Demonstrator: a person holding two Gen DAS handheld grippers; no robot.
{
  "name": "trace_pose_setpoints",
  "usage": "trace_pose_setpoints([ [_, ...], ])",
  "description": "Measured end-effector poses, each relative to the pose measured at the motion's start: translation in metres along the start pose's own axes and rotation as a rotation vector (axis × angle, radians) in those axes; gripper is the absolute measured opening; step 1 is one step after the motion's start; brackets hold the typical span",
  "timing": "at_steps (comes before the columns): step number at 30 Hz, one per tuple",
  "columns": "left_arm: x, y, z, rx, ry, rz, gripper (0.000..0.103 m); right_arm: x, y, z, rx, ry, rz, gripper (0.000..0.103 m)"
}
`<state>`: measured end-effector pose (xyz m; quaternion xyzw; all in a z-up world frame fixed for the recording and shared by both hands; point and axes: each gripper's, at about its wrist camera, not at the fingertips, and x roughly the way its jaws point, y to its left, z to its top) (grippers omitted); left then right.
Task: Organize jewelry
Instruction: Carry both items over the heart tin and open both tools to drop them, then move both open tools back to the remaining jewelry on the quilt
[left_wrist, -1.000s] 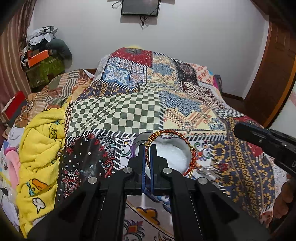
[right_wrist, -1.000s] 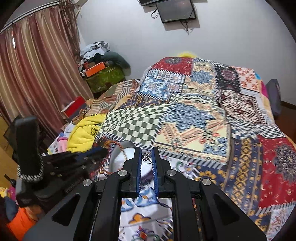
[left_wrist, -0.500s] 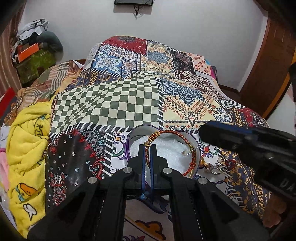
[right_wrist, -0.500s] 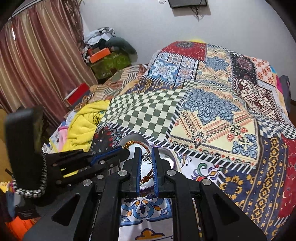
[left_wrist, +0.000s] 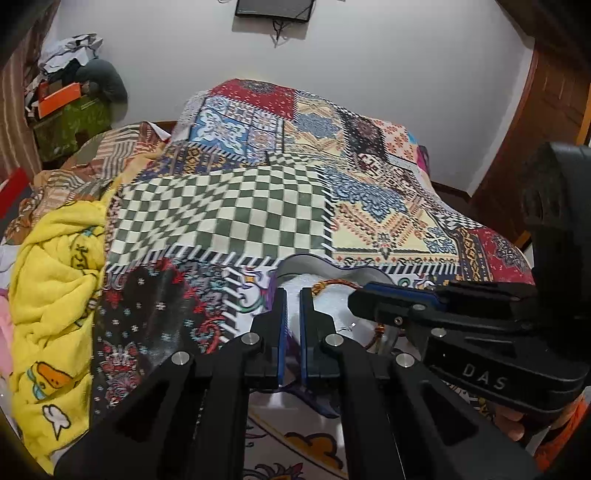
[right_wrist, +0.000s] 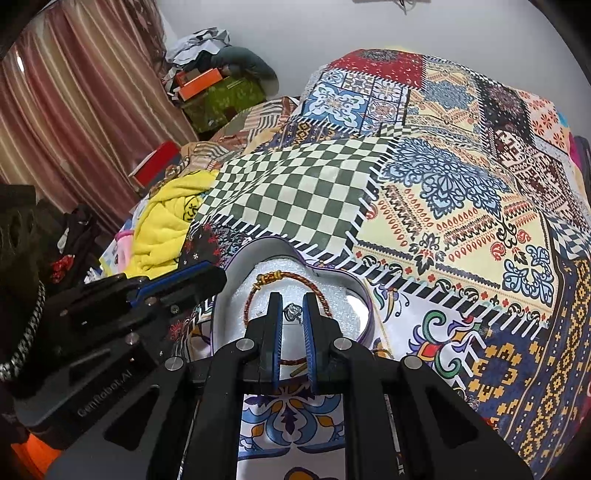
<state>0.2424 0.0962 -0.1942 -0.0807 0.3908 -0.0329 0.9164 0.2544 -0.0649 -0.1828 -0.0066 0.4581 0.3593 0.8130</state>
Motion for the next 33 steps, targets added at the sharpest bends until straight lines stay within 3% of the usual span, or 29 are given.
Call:
trace_pose_setpoints([
  [3,-0.004,0.002,0.000,-0.006,-0.001,0.001,0.003,-0.004,0.006,-0.001,-0.032,-0.005,-0.018,0.011],
  [8,-0.012,0.003,0.001,-0.012,-0.002,0.006,0.007,-0.023,0.012,-0.002,-0.061,-0.053,-0.062,0.044],
  [17,-0.041,-0.007,0.005,-0.010,-0.040,0.027,0.017,-0.073,-0.004,-0.006,-0.024,-0.127,-0.149,0.044],
  [20,-0.054,-0.014,0.006,-0.004,-0.063,0.034,0.033,-0.092,-0.014,-0.012,-0.005,-0.150,-0.182,0.044],
  [27,-0.071,-0.036,0.002,0.021,-0.068,0.028,0.034,-0.122,-0.035,-0.029,0.039,-0.170,-0.224,0.044],
  [33,-0.059,-0.056,-0.007,0.033,-0.008,0.007,0.034,-0.135,-0.058,-0.048,0.089,-0.162,-0.253,0.044],
])
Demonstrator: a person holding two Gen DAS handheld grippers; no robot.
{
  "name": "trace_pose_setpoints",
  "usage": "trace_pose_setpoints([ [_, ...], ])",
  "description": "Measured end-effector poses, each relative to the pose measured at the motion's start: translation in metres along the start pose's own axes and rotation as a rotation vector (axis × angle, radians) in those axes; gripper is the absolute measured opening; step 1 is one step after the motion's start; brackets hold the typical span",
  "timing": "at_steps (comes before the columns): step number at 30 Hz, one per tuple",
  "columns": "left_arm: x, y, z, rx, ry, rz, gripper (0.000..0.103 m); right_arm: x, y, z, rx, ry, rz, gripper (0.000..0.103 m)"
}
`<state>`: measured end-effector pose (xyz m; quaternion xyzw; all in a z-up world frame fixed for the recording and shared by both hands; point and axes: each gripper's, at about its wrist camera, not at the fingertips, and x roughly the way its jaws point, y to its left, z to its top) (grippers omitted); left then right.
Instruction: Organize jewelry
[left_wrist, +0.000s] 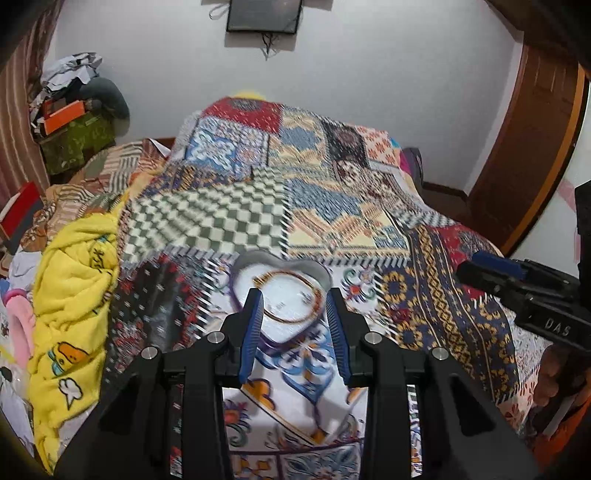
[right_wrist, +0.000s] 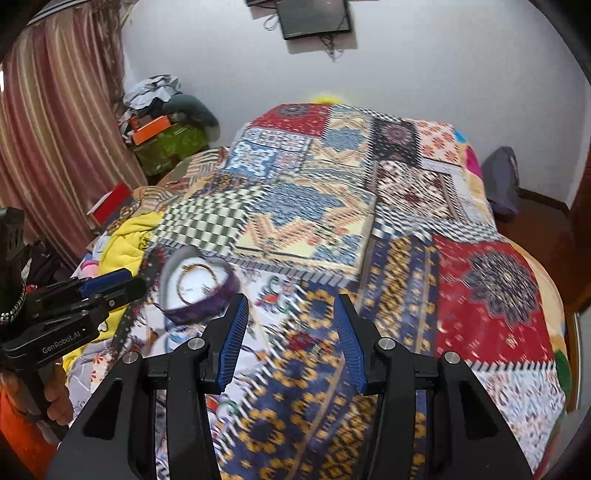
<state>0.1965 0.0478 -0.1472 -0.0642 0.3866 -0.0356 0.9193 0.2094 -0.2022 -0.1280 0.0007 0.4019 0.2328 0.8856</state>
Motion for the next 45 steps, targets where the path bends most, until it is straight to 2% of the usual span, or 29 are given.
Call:
trace_pose_setpoints([
  [10,0.036,-0.035,-0.018,0.049,0.115,-0.047,0.034,0.013,-0.037,-0.028,0.050,0.092,-0.018,0.044],
  [19,0.070,-0.056,-0.033,0.074,0.201,-0.101,0.034,0.036,-0.032,-0.043,-0.026,0.162,0.005,0.044],
  [22,0.081,-0.060,-0.035,0.075,0.227,-0.111,0.034,0.048,-0.035,-0.044,-0.006,0.198,0.047,0.044],
  [28,0.096,-0.060,-0.034,0.051,0.247,-0.137,0.034,0.063,-0.031,-0.044,-0.025,0.241,0.072,0.044],
  [36,0.108,-0.063,-0.032,0.072,0.235,-0.124,0.035,0.076,-0.030,-0.039,-0.056,0.244,0.051,0.030],
  [41,0.109,-0.063,-0.032,0.076,0.231,-0.140,0.039,0.078,-0.035,-0.037,-0.031,0.236,0.046,0.014],
  [45,0.113,-0.059,-0.028,0.056,0.234,-0.148,0.039,0.076,-0.035,-0.037,-0.026,0.232,0.052,0.013],
])
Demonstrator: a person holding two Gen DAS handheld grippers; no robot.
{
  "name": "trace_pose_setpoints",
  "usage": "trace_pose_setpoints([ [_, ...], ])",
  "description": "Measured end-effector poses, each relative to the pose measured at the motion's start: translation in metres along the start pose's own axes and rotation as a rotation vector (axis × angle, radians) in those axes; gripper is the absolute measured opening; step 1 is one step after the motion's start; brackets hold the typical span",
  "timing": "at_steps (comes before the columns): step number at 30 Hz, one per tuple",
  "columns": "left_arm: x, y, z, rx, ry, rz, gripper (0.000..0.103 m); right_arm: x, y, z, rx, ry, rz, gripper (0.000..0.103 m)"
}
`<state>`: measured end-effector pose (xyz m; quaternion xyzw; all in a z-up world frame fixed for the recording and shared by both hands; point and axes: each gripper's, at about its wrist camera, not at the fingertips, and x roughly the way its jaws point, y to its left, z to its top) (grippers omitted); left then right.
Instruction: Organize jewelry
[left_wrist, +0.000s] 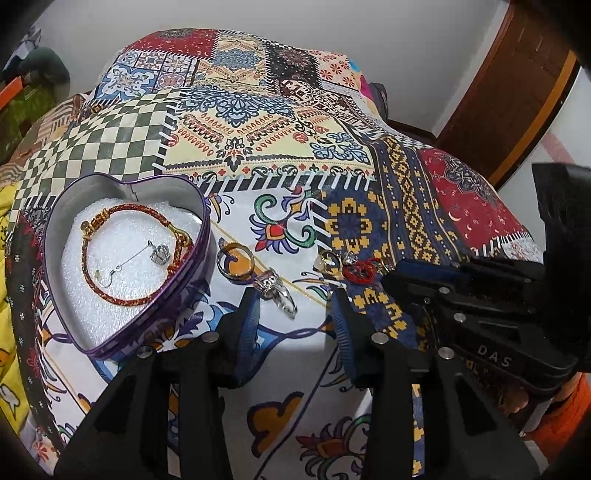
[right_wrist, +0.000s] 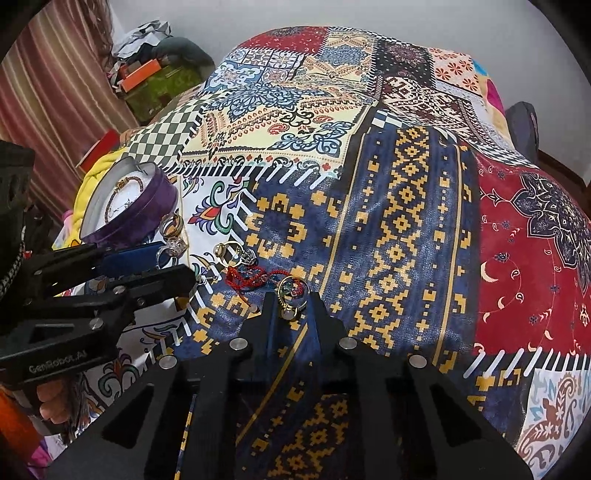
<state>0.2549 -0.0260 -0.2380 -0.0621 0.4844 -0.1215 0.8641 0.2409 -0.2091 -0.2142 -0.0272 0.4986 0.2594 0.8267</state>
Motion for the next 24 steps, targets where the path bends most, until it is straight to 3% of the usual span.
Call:
trace_pose_setpoints([
  [9,0.007,-0.008,0.005,0.036,-0.015,0.083,0.035,-0.008,-0.001,-0.003,0.012,-0.005,0.016,0.009],
  [11,0.009,-0.008,0.005,0.047,-0.028,0.108,0.023,-0.013,0.001,-0.005,0.001,-0.019,0.012,0.009],
  [14,0.012,-0.005,0.008,0.048,-0.034,0.123,0.013,-0.019,0.004,-0.008,-0.014,-0.032,0.003,0.009],
  [24,0.003,-0.013,-0.001,0.067,-0.040,0.126,0.013,-0.038,0.004,-0.011,0.005,-0.065,0.028,0.009],
])
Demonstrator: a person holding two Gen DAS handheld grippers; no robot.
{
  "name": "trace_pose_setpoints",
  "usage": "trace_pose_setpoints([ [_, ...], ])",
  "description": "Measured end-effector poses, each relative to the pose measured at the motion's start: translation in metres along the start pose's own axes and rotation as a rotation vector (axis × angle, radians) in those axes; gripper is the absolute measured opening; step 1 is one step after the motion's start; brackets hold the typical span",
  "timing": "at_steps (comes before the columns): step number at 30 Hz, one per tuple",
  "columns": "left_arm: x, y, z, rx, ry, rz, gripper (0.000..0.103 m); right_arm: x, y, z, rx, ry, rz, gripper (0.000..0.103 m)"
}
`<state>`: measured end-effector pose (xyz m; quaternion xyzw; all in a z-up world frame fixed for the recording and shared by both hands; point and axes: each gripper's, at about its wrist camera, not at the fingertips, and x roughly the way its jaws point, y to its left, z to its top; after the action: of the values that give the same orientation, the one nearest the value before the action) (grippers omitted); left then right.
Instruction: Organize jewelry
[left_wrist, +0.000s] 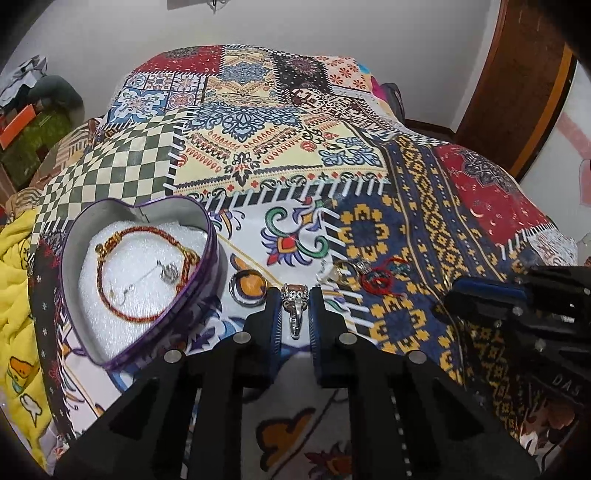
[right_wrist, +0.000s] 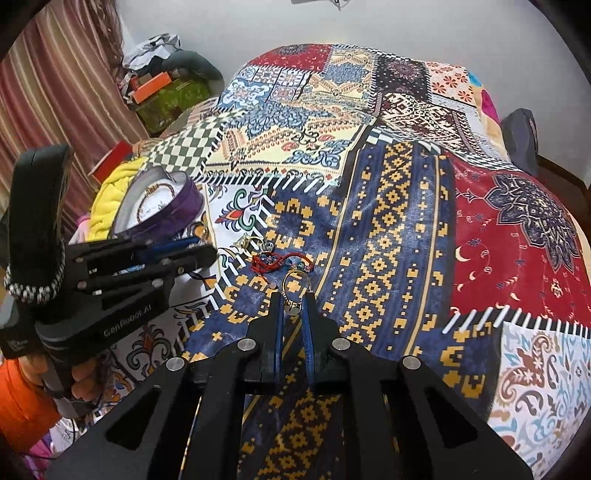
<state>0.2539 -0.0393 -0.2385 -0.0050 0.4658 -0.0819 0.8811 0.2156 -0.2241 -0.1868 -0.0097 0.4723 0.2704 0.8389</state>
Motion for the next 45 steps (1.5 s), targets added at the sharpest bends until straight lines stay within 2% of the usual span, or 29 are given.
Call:
trace_pose_setpoints([
  [10,-0.043,0.007,-0.008,-0.034,-0.054,-0.022,0.013,-0.017,0.017,0.015,0.001,-0.054,0.024,0.009],
  [22,-0.103,0.038,0.000,-0.060,-0.176,0.013,0.013,-0.027,0.067,0.037,-0.069,-0.116,0.058,0.009],
  [30,-0.129,0.068,-0.001,-0.100,-0.226,0.045,0.013,-0.018,0.094,0.049,-0.105,-0.127,0.084,0.009],
  [38,-0.131,0.096,-0.002,-0.144,-0.241,0.061,0.013,0.004,0.113,0.059,-0.140,-0.107,0.106,0.009],
  [45,-0.111,0.109,0.006,-0.156,-0.224,0.037,0.013,0.037,0.123,0.066,-0.175,-0.056,0.115,0.009],
])
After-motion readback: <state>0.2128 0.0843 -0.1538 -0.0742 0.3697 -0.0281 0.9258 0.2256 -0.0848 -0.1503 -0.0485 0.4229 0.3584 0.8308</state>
